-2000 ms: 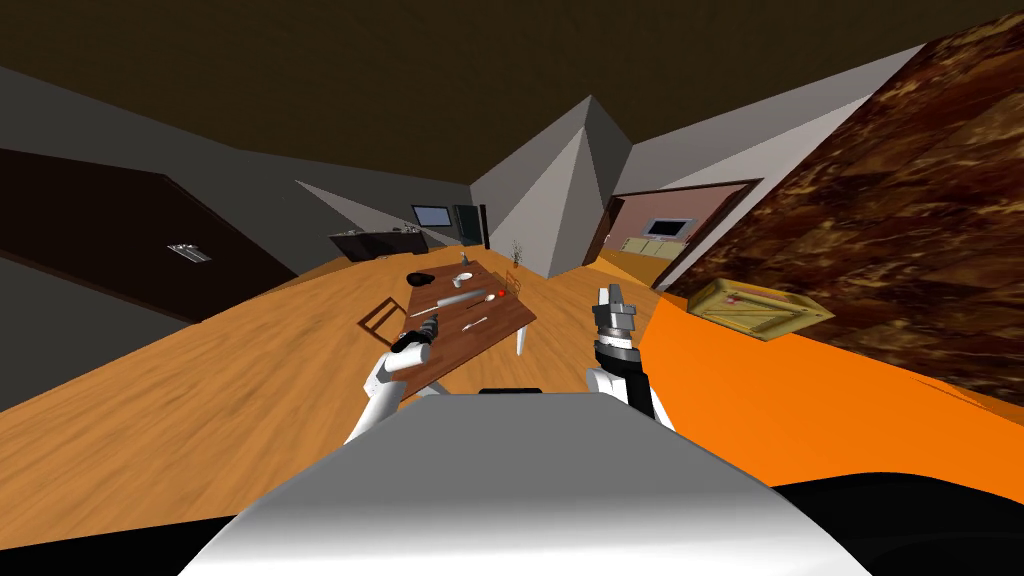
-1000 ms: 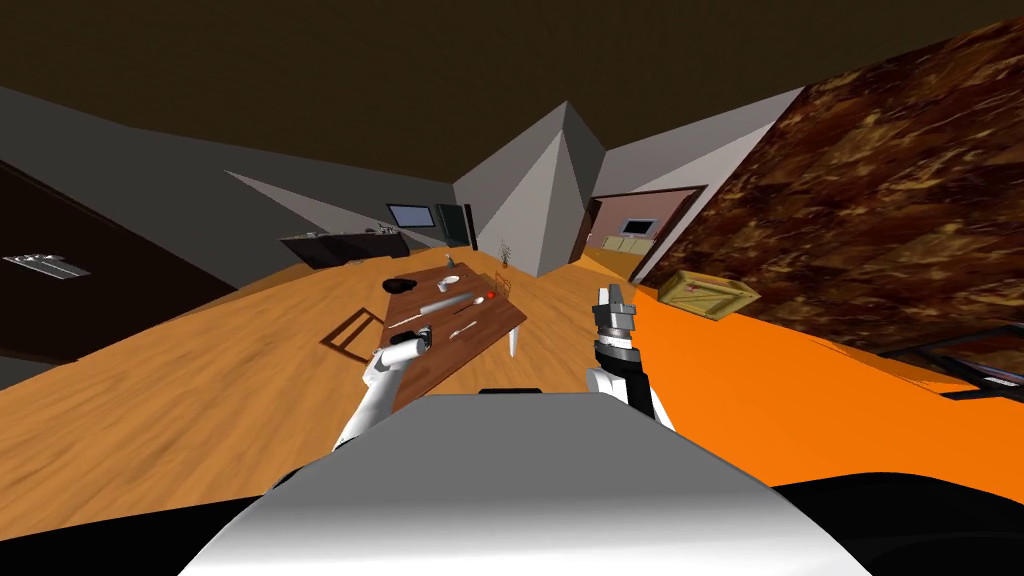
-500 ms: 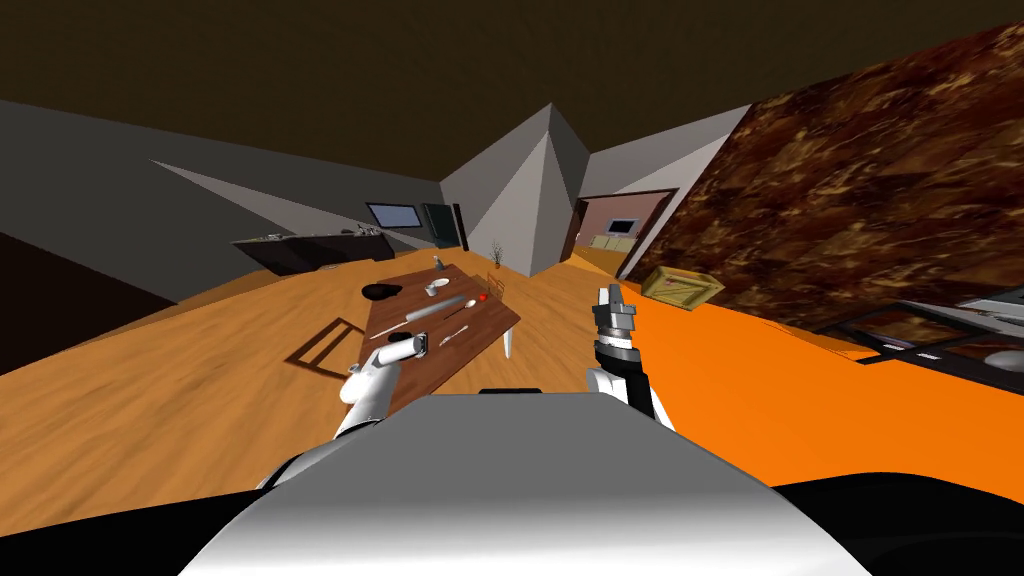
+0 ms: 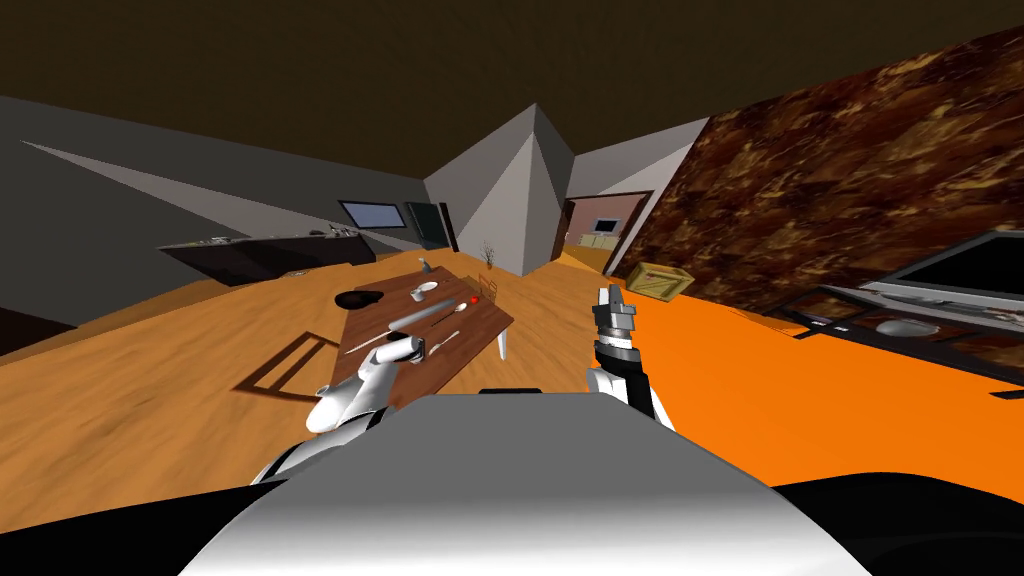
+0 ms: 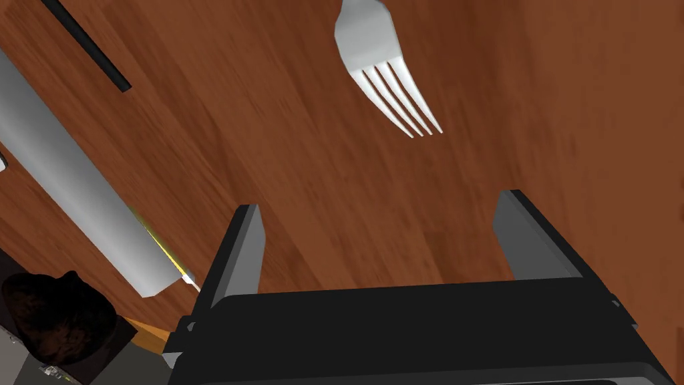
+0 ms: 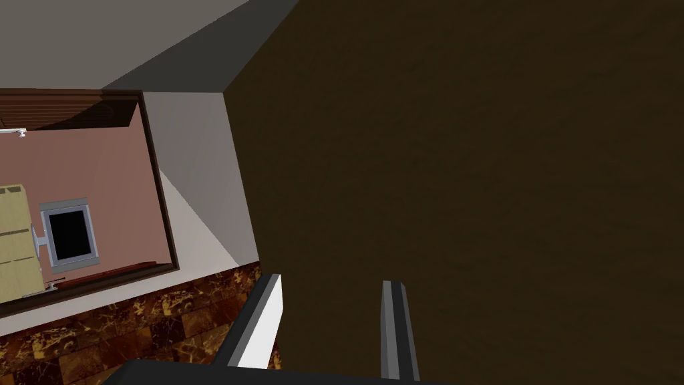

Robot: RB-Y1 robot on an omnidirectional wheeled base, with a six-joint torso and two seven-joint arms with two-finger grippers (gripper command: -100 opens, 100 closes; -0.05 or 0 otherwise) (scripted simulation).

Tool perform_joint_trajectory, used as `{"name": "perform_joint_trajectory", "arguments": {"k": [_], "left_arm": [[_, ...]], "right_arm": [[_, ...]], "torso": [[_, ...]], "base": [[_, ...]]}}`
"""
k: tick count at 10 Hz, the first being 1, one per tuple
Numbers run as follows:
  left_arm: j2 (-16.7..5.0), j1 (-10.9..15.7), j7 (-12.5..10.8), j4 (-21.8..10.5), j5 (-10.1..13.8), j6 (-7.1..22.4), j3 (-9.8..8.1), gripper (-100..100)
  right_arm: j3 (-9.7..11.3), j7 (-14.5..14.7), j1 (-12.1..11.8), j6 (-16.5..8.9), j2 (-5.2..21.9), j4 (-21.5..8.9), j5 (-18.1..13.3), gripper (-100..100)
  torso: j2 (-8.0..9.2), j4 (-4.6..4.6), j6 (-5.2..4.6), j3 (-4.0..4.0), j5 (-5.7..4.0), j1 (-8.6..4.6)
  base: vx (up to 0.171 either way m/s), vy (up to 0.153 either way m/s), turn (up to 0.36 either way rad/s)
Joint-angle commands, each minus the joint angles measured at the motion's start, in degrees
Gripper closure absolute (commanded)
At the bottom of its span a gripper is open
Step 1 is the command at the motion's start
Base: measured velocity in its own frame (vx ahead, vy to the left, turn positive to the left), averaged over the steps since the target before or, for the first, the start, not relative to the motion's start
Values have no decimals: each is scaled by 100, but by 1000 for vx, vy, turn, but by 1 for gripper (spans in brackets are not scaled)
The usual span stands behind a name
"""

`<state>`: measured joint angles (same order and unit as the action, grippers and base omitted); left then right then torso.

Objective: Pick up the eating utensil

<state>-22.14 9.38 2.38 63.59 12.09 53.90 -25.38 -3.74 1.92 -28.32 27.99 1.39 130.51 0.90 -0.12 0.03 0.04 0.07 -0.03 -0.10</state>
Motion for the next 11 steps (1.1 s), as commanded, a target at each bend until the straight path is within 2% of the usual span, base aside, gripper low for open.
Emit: {"name": "perform_joint_trajectory", "arguments": {"k": [1, 2, 5, 6, 10, 11], "left_arm": [[-102, 147, -48, -286, -5, 202, -76, -100], [-102, 147, -48, -322, -5, 202, -76, -100], [-275, 399, -186, -864, -52, 649, -233, -100], [-275, 399, -186, -864, -52, 649, -233, -100], [-425, 614, -298, -1330, -86, 1033, -366, -100], [-410, 608, -286, -1302, -87, 967, -345, -100]], "right_arm": [[0, 0, 0, 0, 0, 0, 0, 0], [0, 0, 0, 0, 0, 0, 0, 0], [0, 0, 0, 0, 0, 0, 0, 0], [0, 0, 0, 0, 0, 0, 0, 0], [0, 0, 0, 0, 0, 0, 0, 0], [0, 0, 0, 0, 0, 0, 0, 0]], "torso": [[0, 0, 0, 0, 0, 0], [-1, 0, -4, 0, 0, -2], [-4, 0, -4, 2, 0, 0], [-7, 1, -3, 4, 0, 0], [3, -1, -1, -2, 0, 3], [4, -1, 0, -2, 1, 4]], "base": [[38, -22, -113], [28, -12, -83], [46, -14, -184], [33, -9, -49], [27, -8, -110], [12, 0, -13]]}}
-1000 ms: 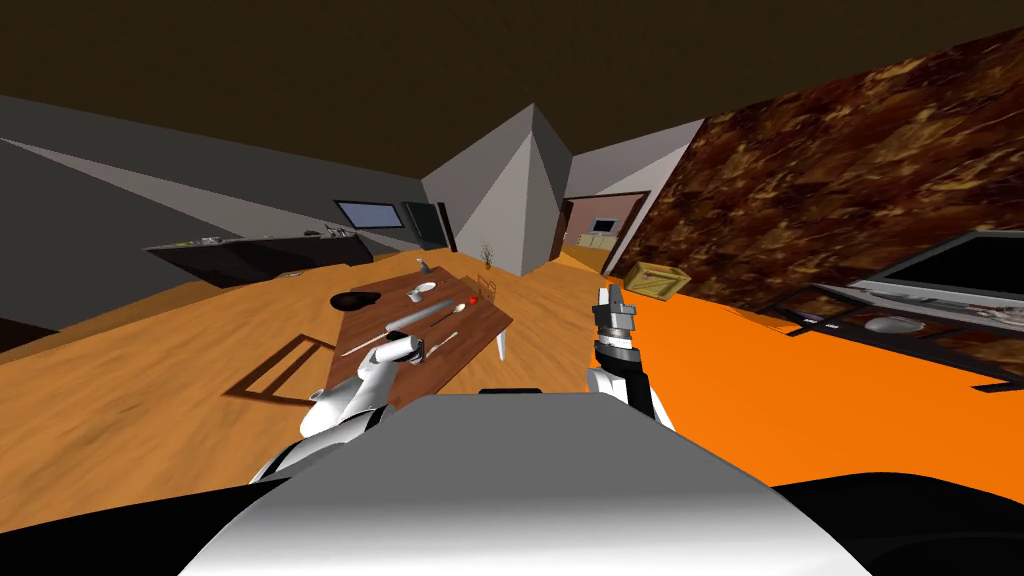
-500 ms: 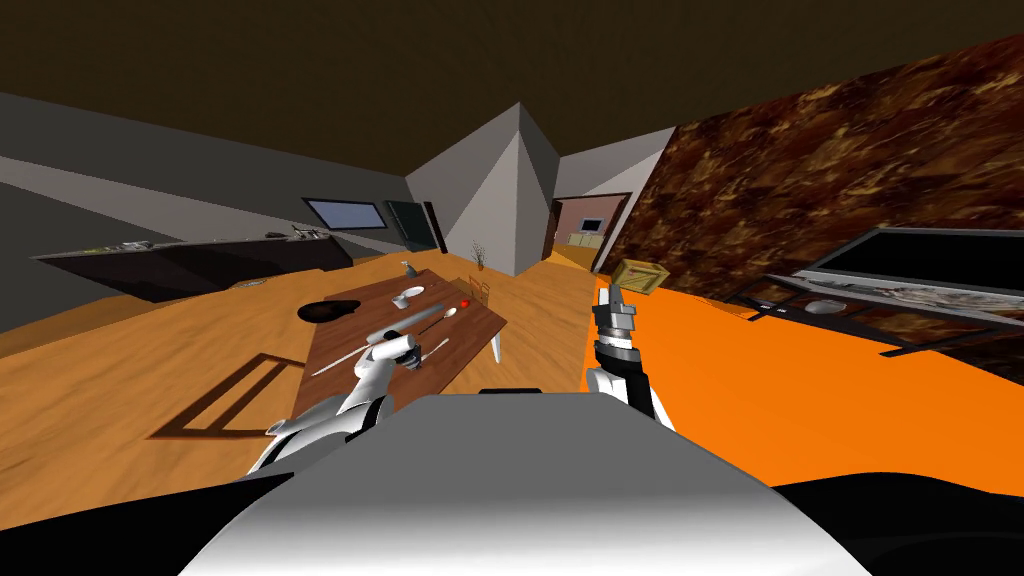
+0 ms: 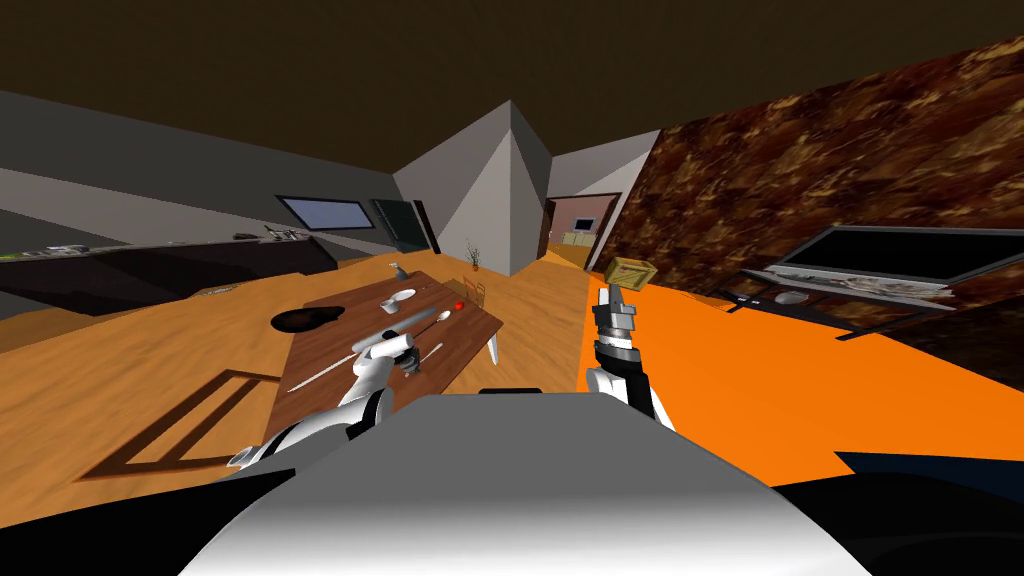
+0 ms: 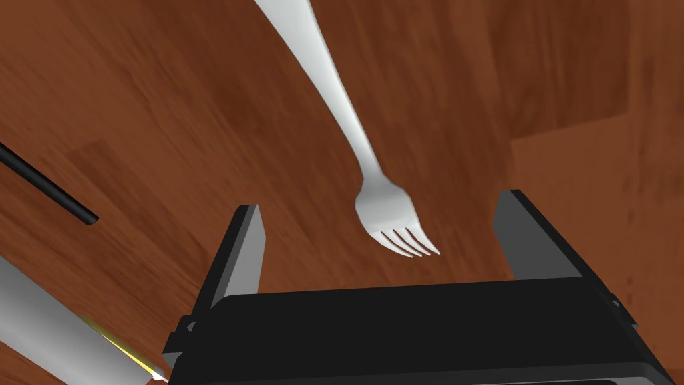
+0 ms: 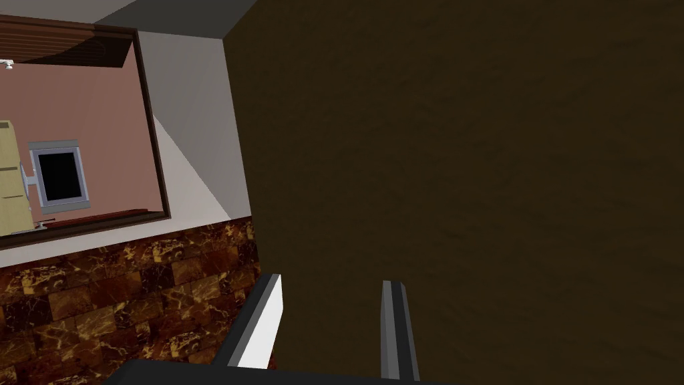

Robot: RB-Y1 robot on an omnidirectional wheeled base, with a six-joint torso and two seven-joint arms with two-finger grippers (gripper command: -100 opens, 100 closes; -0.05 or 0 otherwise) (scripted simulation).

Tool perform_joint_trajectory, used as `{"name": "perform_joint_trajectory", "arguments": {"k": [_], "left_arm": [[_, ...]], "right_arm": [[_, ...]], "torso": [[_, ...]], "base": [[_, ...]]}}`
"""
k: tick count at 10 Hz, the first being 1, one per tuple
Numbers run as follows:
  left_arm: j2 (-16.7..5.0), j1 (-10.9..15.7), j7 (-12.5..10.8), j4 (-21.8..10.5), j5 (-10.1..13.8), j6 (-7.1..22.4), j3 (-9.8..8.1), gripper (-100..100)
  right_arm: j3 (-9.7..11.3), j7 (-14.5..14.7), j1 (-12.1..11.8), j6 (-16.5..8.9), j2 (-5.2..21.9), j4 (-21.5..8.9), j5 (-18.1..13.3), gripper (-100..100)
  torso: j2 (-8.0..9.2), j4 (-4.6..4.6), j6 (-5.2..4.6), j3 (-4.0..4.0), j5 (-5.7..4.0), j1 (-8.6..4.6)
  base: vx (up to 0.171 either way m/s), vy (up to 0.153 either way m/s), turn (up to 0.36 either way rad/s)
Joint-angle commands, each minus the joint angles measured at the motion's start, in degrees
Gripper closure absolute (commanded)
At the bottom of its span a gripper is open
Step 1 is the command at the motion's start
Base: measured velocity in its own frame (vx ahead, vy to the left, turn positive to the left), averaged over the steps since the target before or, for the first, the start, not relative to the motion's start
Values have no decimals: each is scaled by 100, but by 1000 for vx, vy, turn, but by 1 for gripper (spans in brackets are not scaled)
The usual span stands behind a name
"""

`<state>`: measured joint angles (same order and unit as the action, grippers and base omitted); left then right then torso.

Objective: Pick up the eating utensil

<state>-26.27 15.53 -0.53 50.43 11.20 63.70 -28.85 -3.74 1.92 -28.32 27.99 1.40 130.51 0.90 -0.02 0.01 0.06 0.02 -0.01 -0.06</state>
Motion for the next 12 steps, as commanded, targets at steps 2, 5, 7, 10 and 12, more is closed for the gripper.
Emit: {"name": "perform_joint_trajectory", "arguments": {"k": [2, 5, 7, 10, 12], "left_arm": [[65, -30, -20, -119, -11, -187, 48, -100], [116, -52, -31, -218, -21, -324, 82, -100], [121, -56, -36, -221, -22, -345, 85, 100], [119, -56, -50, -222, -18, -342, 76, 100], [49, -22, -15, -89, -8, -140, 36, 100]], "right_arm": [[0, 0, 0, 0, 0, 0, 0, 0], [0, 0, 0, 0, 1, 0, 0, 0], [0, 0, 0, 0, 0, 0, 0, 0], [0, 0, 0, 0, 0, 0, 0, 0], [0, 0, 0, 0, 0, 0, 0, 0]], "torso": [[4, -1, 0, -2, 0, 0], [-7, 1, 0, 4, 4, 18], [3, -1, 0, -2, 1, 4], [4, 1, -8, -2, 2, 3], [5, 1, -7, -2, 3, 3]], "base": [[10, 12, 8], [30, 37, 8], [0, 0, 7], [0, 0, 0], [-15, -16, -14]]}}
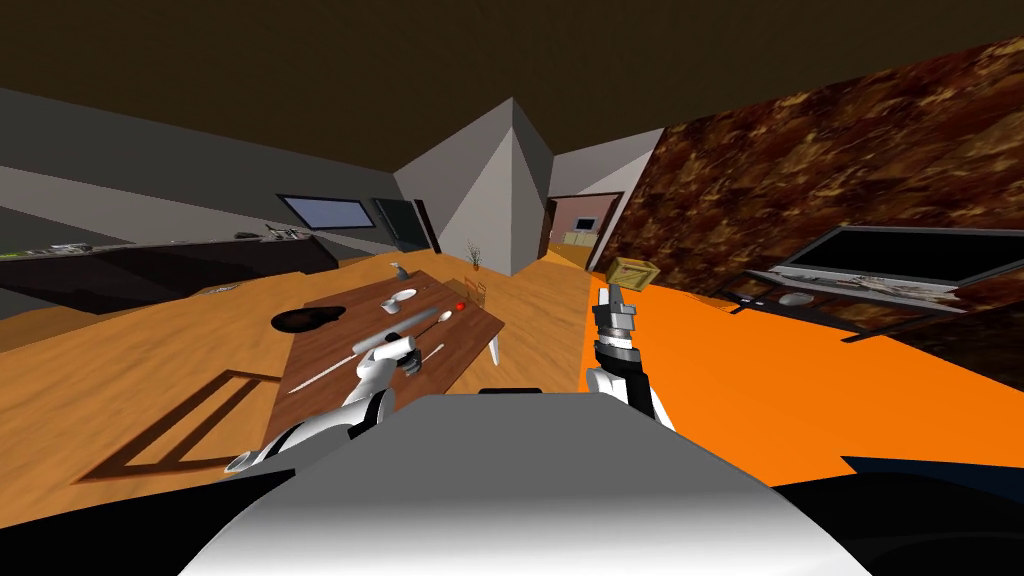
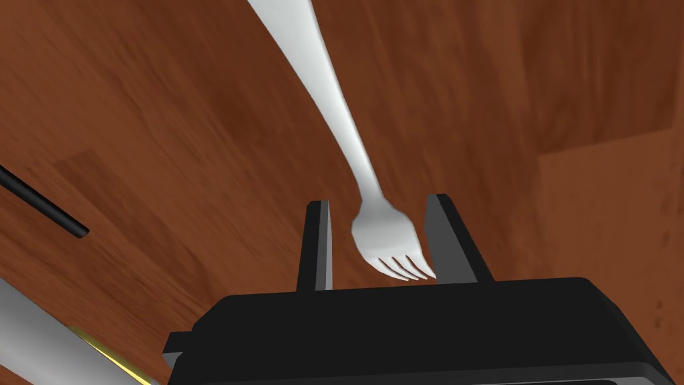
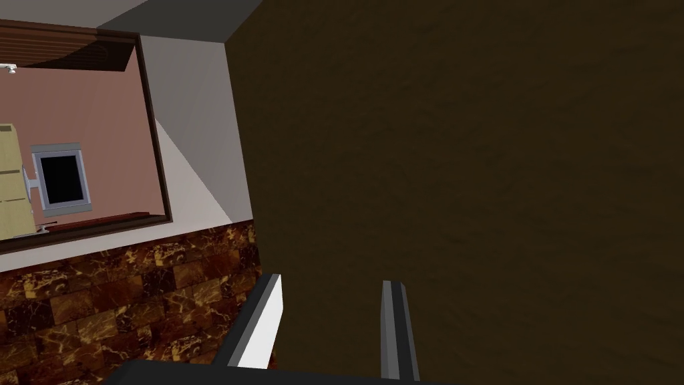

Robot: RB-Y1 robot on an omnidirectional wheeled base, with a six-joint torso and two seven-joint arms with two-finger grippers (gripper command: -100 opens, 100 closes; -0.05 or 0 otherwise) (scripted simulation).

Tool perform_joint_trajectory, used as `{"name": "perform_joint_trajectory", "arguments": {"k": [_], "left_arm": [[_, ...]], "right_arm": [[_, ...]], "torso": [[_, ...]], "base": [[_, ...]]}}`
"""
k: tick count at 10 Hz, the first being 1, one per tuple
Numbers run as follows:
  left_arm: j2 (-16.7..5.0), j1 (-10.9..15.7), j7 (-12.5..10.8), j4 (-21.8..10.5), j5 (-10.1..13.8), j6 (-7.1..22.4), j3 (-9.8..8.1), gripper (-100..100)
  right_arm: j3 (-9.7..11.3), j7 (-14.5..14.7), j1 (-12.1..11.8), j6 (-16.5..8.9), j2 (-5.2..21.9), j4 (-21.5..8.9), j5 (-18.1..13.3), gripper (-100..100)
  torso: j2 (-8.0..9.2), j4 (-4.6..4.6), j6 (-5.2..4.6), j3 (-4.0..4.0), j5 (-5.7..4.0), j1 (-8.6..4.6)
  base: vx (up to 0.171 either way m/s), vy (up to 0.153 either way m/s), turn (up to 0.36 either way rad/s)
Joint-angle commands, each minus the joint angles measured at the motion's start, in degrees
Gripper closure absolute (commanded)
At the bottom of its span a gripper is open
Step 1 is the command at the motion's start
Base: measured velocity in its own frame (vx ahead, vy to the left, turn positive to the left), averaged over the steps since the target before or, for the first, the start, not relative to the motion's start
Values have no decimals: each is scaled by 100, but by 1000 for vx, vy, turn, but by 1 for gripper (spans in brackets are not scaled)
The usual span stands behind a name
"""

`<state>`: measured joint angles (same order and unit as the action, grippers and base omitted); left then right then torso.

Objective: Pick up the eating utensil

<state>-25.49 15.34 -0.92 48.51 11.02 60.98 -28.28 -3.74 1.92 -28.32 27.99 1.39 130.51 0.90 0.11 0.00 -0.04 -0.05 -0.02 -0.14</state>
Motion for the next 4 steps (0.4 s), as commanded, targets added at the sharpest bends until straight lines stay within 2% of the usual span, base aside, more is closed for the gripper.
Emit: {"name": "perform_joint_trajectory", "arguments": {"k": [1, 2, 3, 4], "left_arm": [[-45, 5, 29, 133, 13, 179, -33, 100], [-78, 19, 39, 193, 18, 271, -57, 100], [-54, 24, 26, 123, 9, 179, -39, 100], [-56, 24, 28, 130, 9, 197, -41, 0]], "right_arm": [[0, 0, 0, 0, 0, 0, 0, 0], [0, 0, 0, 0, 0, 0, 0, 0], [0, 0, 0, 0, 0, 0, 0, 0], [0, 0, 0, 0, 0, 0, 0, 0]], "torso": [[0, 0, 0, 0, 0, 0], [5, -1, 1, -3, -2, -8], [6, 0, 2, -4, -3, -10], [2, 1, 2, -1, -1, -2]], "base": [[-37, -46, -19], [-32, -44, -7], [-14, -19, 2], [0, 0, 0]]}}
